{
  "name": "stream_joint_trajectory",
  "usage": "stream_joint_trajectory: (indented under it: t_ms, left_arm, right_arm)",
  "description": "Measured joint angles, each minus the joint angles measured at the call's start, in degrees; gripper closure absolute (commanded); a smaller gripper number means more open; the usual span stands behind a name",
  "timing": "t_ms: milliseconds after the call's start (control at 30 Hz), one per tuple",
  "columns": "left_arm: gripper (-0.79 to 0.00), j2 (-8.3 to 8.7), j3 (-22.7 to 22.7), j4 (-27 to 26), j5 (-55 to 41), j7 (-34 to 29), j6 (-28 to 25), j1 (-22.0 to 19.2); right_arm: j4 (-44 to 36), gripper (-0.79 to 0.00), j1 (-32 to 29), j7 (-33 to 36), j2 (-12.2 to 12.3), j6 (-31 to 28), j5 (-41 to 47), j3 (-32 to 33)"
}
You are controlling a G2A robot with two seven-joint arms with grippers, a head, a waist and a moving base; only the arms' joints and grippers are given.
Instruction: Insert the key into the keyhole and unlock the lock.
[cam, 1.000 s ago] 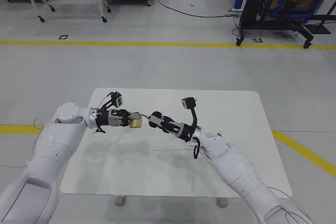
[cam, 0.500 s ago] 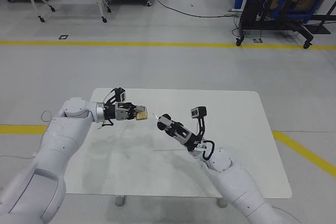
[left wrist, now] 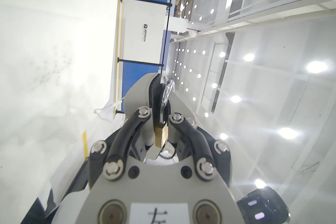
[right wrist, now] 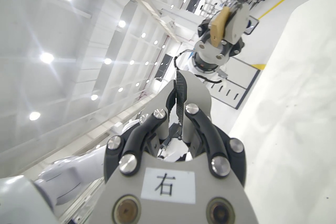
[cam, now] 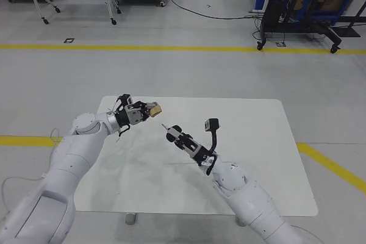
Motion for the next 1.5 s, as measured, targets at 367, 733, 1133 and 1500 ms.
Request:
stream_joint_trajectory:
  t_ms: [367, 733, 1133, 1500]
  left_arm:
    - [0.0, 0.54, -2.1, -4.8, 5.0, 4.7, -4.0, 2.0]
    - [0.0, 1.24, -3.7, -9.3, 10.5, 7.0, -4.5, 4.3]
    - [0.0, 1.43, -5.6, -12.0, 12.4, 8.4, -4.0, 6.0]
    - [0.0, 1.38, -6.3, -15.1, 17.0, 13.0, -5.6, 7.7]
  right_arm:
    - [1.2, 0.0, 1.7, -14.8, -2.6, 8.3, -4.5, -3.7]
    - [2.8, 0.0, 3.4, -16.6, -4.2, 11.8, -3.9, -4.2]
    - [4.3, 0.0, 3.6, -17.9, -5.2, 12.3, -3.7, -3.2]
    - [4.9, 0.0, 3.7, -21.0, -6.3, 14.3, -8.0, -3.6]
